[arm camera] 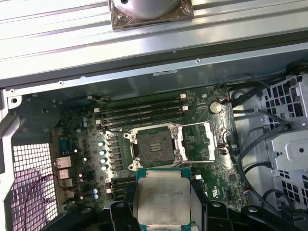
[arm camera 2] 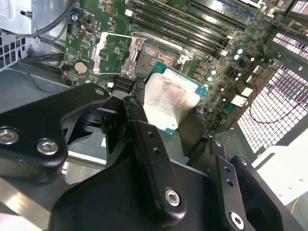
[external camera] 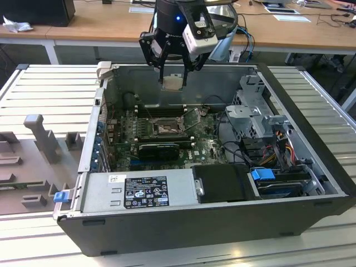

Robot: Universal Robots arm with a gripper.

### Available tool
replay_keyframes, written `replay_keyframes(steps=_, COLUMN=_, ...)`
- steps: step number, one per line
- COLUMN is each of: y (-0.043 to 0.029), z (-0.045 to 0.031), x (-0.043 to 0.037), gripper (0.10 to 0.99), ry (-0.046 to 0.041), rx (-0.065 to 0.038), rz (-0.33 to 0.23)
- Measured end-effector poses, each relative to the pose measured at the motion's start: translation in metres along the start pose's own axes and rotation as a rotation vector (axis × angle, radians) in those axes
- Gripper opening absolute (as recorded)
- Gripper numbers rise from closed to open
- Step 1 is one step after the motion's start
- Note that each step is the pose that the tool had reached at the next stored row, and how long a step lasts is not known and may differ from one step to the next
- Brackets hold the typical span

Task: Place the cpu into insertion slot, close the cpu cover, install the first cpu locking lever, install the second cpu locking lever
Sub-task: 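Place the cpu into insertion slot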

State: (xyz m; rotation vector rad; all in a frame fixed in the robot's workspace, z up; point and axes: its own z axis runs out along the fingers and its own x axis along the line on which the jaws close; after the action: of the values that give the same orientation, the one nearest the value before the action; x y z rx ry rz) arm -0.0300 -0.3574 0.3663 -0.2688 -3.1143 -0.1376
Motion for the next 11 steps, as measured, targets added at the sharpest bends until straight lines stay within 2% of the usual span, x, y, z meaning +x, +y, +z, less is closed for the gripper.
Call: replay_keyframes(steps=11, y=0.0000, z=0.0000, x=0.0000, gripper=0.529, ry=-0.0014, rx=0.000, rz=0.016)
